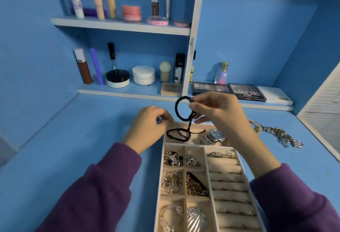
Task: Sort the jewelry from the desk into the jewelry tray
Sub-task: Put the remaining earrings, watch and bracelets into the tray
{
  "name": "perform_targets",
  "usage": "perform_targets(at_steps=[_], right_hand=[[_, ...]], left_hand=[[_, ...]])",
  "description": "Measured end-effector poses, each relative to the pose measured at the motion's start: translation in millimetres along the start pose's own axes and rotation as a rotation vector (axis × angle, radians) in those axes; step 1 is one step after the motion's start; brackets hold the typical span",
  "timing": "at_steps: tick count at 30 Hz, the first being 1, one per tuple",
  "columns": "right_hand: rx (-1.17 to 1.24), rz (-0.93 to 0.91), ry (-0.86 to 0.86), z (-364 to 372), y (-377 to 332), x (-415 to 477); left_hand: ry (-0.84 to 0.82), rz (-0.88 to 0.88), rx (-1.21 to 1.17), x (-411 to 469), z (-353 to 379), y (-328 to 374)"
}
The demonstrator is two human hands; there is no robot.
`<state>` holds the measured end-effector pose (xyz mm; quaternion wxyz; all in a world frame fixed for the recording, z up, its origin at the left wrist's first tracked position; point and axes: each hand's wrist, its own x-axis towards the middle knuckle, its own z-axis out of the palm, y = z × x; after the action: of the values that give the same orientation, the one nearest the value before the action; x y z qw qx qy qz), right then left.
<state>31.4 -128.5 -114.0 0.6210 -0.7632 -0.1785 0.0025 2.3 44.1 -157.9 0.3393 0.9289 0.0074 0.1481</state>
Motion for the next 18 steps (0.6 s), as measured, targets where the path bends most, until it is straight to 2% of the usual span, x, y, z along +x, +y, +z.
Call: perform_targets(at_steps=[3,6,8,11,15,18], right_hand=[[-0.332,-0.176,-0.025,8.7,10.0,-2.7],[-0.736,-0.292,-0.213,13.4,19.7,-8.1],[-0.797,-0.274,-0.277,11.6,22.7,-8.4],[-0.922,-0.241,-0.255,7.4,27.1,-6.4],[-1.063,-0.25,-0.307,10.2,30.6,-7.1],[-1.159,-0.249,-0.267,8.9,29.8,-6.2]], left_hand=[[0.087,-0.062,-0.125,1.5,3.8,-7.0],[0.106,-0.068,-0.165,1.6,5.8,-13.2],[0.107,-0.062,-0.169,0.8,6.4,-14.6],[0.099,-0.05,-0.168,-0.1,7.5,-13.8],[0.091,-0.036,-0.182,-2.3,7.7,-10.6],[0.011,0.036,-0.187,-3.5,6.2,-8.5]])
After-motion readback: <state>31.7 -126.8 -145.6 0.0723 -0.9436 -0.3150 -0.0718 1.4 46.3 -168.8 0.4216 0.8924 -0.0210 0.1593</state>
